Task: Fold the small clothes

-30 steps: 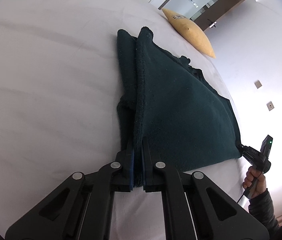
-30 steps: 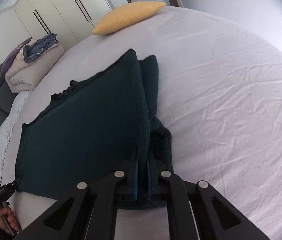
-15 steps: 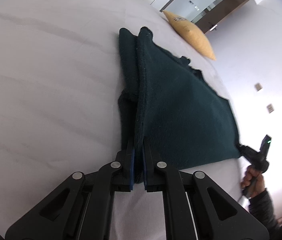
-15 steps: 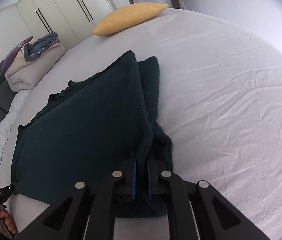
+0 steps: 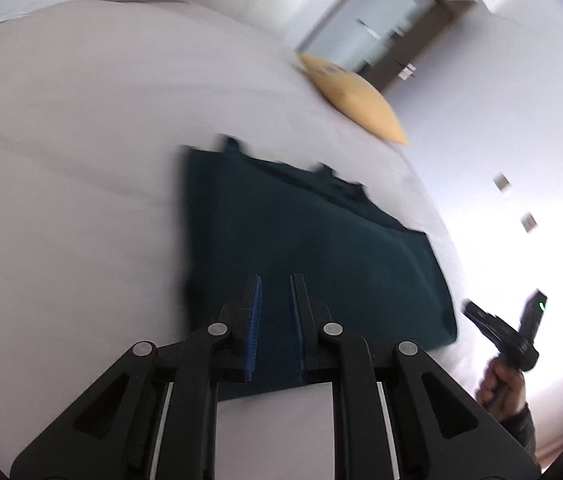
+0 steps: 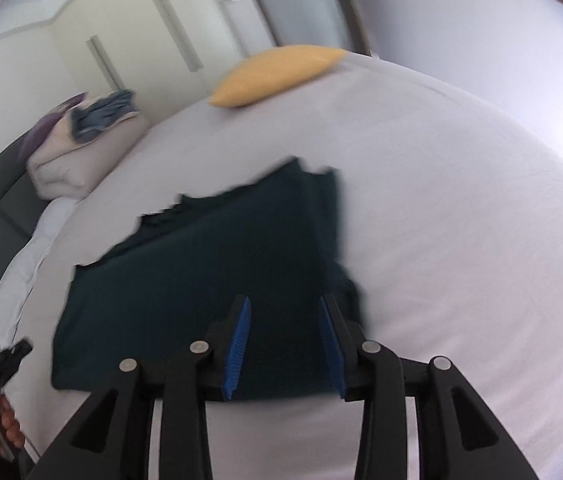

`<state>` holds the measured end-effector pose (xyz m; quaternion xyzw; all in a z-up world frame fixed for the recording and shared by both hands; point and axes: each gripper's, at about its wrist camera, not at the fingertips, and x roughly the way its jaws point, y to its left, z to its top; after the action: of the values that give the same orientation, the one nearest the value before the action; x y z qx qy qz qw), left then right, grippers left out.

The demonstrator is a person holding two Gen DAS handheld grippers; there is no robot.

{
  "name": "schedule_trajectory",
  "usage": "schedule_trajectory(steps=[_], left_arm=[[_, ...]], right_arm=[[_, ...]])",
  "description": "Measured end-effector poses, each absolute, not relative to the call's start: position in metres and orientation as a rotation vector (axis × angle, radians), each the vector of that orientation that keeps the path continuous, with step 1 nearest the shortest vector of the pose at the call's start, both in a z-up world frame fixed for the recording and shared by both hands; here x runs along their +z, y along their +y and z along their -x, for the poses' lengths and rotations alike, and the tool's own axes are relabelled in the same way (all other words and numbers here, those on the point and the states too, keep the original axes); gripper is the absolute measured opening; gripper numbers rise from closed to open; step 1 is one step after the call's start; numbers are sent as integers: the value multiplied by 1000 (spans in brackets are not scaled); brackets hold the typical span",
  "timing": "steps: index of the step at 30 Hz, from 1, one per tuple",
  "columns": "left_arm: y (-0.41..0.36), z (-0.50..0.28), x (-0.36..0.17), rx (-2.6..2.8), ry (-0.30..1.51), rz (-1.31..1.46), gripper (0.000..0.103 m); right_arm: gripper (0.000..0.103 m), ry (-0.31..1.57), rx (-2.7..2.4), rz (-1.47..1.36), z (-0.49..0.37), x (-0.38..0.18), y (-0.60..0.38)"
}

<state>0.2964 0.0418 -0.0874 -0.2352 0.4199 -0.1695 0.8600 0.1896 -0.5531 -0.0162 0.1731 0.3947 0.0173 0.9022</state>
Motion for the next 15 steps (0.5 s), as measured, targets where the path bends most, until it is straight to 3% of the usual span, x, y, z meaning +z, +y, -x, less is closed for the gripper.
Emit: schedule_trajectory(steps=[6, 9, 11, 13, 15], left_arm=[[-9, -342, -124, -399, 970, 424, 13], [-2, -352, -154, -393, 1006, 455, 13], [13, -349, -159, -407, 994, 522, 13], [24, -343, -161, -403, 991, 536, 13], [31, -338, -158, -379, 987, 518, 13]], right_arm=[[39, 875, -76, -328, -213, -51, -560], [29, 881, -47, -352, -202, -75, -571], [11, 879, -53, -390, -194, -76, -581], [0, 872, -52, -447, -184, -78, -596], [0, 866, -53, -489, -177, -75, -605]])
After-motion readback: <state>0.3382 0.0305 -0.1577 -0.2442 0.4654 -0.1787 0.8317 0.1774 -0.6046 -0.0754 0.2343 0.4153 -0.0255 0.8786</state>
